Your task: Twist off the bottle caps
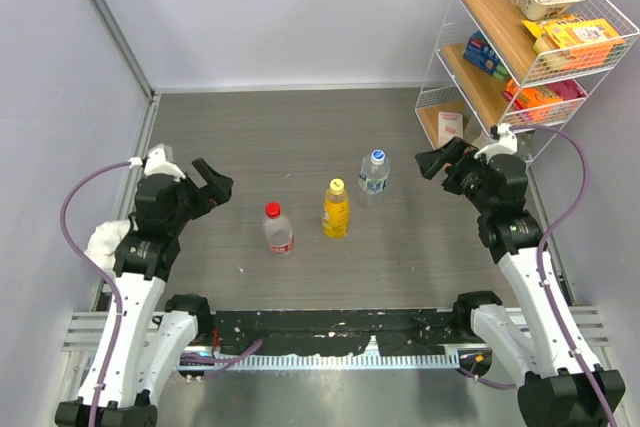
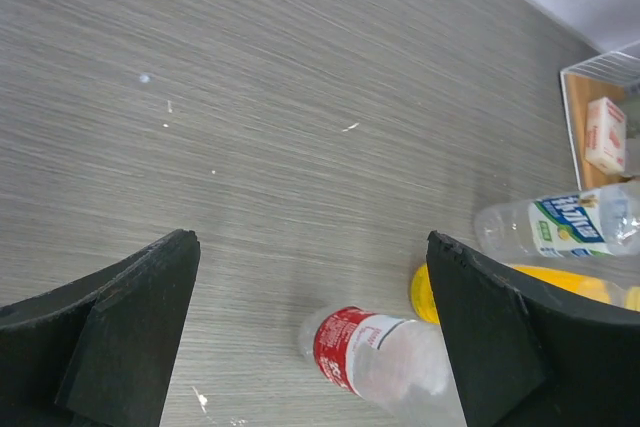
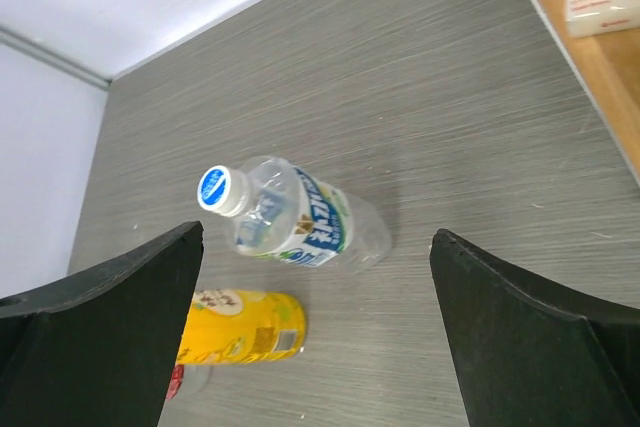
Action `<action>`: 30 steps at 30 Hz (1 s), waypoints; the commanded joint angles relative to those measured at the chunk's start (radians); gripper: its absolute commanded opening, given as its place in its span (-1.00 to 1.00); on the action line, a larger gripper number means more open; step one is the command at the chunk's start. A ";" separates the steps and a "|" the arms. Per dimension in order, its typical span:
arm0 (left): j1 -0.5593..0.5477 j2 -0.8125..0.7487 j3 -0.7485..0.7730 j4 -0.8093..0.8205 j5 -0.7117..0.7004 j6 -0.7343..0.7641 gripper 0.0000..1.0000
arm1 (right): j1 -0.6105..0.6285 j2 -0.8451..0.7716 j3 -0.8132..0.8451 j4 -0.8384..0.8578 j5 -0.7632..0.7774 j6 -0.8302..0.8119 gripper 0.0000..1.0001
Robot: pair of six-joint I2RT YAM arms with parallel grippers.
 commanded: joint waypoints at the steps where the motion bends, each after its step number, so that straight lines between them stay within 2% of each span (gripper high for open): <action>1: 0.004 0.003 0.022 -0.032 0.095 -0.011 0.99 | 0.016 -0.007 0.058 -0.013 -0.128 0.021 1.00; 5: 0.004 0.080 0.059 -0.067 0.149 -0.003 0.99 | 0.068 0.039 0.130 -0.030 -0.135 0.001 1.00; 8: 0.004 0.131 0.088 -0.069 0.233 0.009 0.99 | 0.197 0.126 0.241 -0.060 -0.080 -0.074 1.00; 10: 0.004 0.152 0.091 -0.044 0.279 0.015 0.99 | 0.306 0.184 0.321 -0.108 0.020 -0.138 1.00; 12: 0.003 0.166 0.091 -0.020 0.304 0.018 0.99 | 0.416 0.237 0.390 -0.165 0.222 -0.195 1.00; 19: 0.004 0.203 0.074 0.049 0.385 0.020 0.99 | 0.643 0.387 0.463 -0.221 0.508 -0.278 1.00; 22: 0.003 0.240 0.068 0.097 0.422 0.022 0.99 | 0.685 0.447 0.467 -0.226 0.644 -0.268 0.97; 26: 0.004 0.310 0.091 0.132 0.466 0.020 0.99 | 0.685 0.536 0.490 -0.214 0.683 -0.261 0.72; 30: 0.004 0.362 0.108 0.166 0.511 0.028 0.99 | 0.684 0.563 0.510 -0.196 0.743 -0.255 0.69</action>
